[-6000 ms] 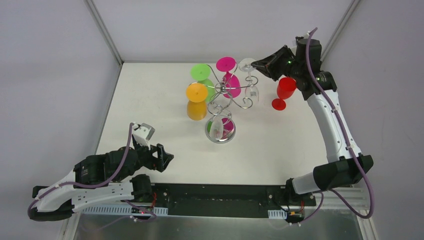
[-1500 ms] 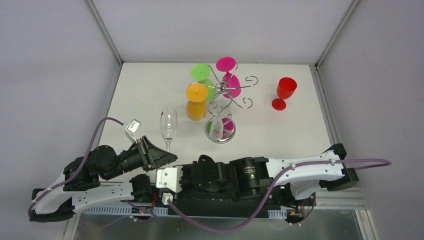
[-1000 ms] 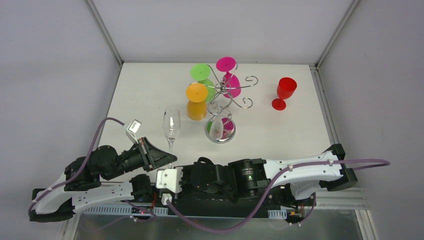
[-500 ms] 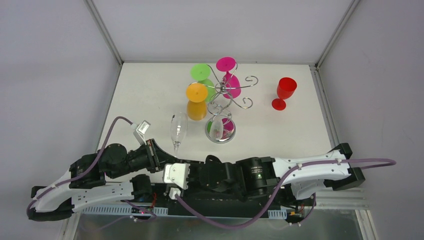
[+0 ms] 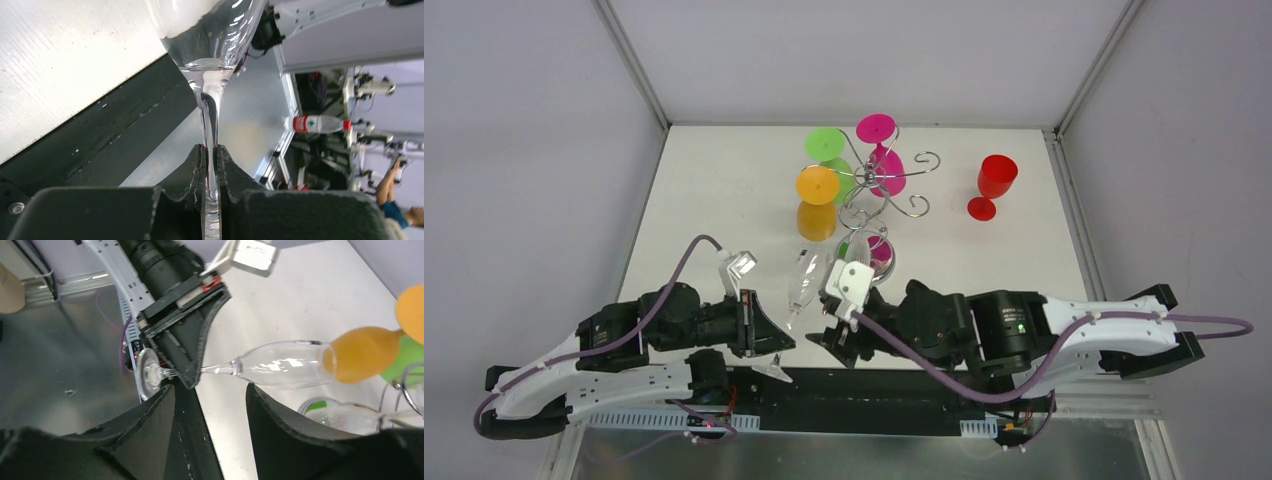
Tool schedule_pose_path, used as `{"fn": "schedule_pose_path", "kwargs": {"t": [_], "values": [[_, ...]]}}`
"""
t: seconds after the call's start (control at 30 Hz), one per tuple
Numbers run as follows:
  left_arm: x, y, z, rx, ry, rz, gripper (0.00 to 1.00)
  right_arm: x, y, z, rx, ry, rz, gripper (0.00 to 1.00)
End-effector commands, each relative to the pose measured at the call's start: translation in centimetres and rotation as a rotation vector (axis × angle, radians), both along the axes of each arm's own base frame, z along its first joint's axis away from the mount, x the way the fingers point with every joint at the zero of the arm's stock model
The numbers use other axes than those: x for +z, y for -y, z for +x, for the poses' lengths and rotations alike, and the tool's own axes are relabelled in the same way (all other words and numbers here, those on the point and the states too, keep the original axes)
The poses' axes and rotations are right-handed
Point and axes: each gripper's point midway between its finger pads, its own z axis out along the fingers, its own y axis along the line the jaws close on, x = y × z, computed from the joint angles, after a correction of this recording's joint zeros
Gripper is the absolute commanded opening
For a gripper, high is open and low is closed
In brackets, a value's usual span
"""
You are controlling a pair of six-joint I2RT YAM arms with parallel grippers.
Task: Take the wine glass off the wine glass rack
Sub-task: Place the wine glass at the center of the board.
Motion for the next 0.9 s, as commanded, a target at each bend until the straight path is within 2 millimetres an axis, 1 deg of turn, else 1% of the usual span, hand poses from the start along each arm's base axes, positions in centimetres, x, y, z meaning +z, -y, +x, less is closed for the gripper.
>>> {"fn": "schedule_pose_path", "kwargs": {"t": [0.0, 0.17, 0.3, 0.4, 0.47, 0.5, 0.63, 0.73, 0.87], "values": [[1.5, 1.0, -2.4, -0.196, 0.067, -0.029, 0.0, 2.7, 2.6, 2.3, -0.121, -0.179, 0.078, 0.57], [0.9, 1.0, -3.6, -0.302, 0.104, 0.003, 0.0, 3.3, 4.0, 3.6, -0.154, -0.273, 0.086, 0.58], [1.1, 0.9, -4.5, -0.371, 0.134, -0.006, 0.0, 3.8, 5.1, 4.2, -0.174, -0.372, 0.098, 0.58], [1.3, 0.6, -5.0, -0.405, 0.158, -0.016, 0.0, 3.5, 6.3, 4.7, -0.189, -0.452, 0.109, 0.58], [1.3, 0.5, -5.2, -0.425, 0.171, -0.021, 0.0, 3.0, 6.8, 4.8, -0.193, -0.492, 0.113, 0.59], [1.3, 0.4, -5.5, -0.444, 0.177, -0.025, 0.0, 2.5, 7.1, 5.1, -0.208, -0.511, 0.11, 0.59], [1.6, 0.0, -6.3, -0.502, 0.212, -0.049, 0.0, 2.0, 7.7, 5.1, -0.209, -0.589, 0.128, 0.59], [1.8, -0.3, -6.5, -0.52, 0.245, -0.061, 0.0, 1.7, 8.0, 4.9, -0.197, -0.647, 0.141, 0.59], [2.0, -0.4, -6.9, -0.556, 0.275, -0.078, 0.0, 1.6, 7.8, 3.8, -0.129, -0.727, 0.136, 0.59]]}}
